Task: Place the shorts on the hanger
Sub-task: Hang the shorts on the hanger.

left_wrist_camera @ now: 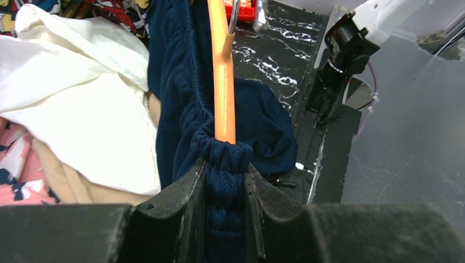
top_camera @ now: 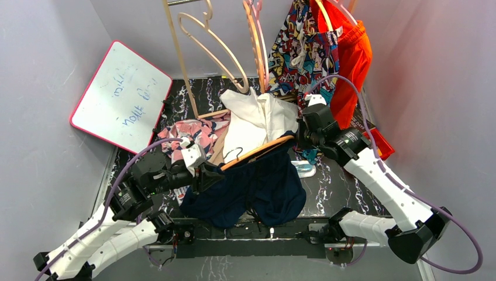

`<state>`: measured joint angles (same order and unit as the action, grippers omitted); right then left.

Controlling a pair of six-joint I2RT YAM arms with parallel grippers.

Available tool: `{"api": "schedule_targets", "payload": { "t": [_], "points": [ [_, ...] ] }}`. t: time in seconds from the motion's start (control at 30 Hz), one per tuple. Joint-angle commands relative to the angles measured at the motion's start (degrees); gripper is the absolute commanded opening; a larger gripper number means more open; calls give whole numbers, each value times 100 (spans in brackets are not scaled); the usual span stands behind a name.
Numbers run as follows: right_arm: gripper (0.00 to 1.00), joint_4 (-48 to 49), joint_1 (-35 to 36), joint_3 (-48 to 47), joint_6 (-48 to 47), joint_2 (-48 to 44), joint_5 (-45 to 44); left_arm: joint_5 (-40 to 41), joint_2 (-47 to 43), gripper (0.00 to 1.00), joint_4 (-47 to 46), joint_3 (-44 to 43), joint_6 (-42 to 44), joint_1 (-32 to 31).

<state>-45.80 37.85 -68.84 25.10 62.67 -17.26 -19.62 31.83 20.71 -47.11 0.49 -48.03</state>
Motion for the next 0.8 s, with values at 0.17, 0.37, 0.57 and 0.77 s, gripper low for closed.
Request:
{"api": "schedule_targets", "payload": {
  "t": [0.17, 0.37, 0.57, 0.77],
  "points": [
    [0, 849, 2, -262, -54, 307, 400, -650, 402, 0, -1391, 227, -467, 20],
    [0, 1180, 1, -160, -62, 124, 748, -665, 485, 0, -1532, 361, -444, 16],
    [0, 1909, -1, 162, -121, -502, 1116, -677, 575, 0, -1561, 465, -432, 16],
    [0, 2265, -5, 204, -165, -707, 1901, -647, 714, 0, -1559, 493, -432, 13]
  ]
}}
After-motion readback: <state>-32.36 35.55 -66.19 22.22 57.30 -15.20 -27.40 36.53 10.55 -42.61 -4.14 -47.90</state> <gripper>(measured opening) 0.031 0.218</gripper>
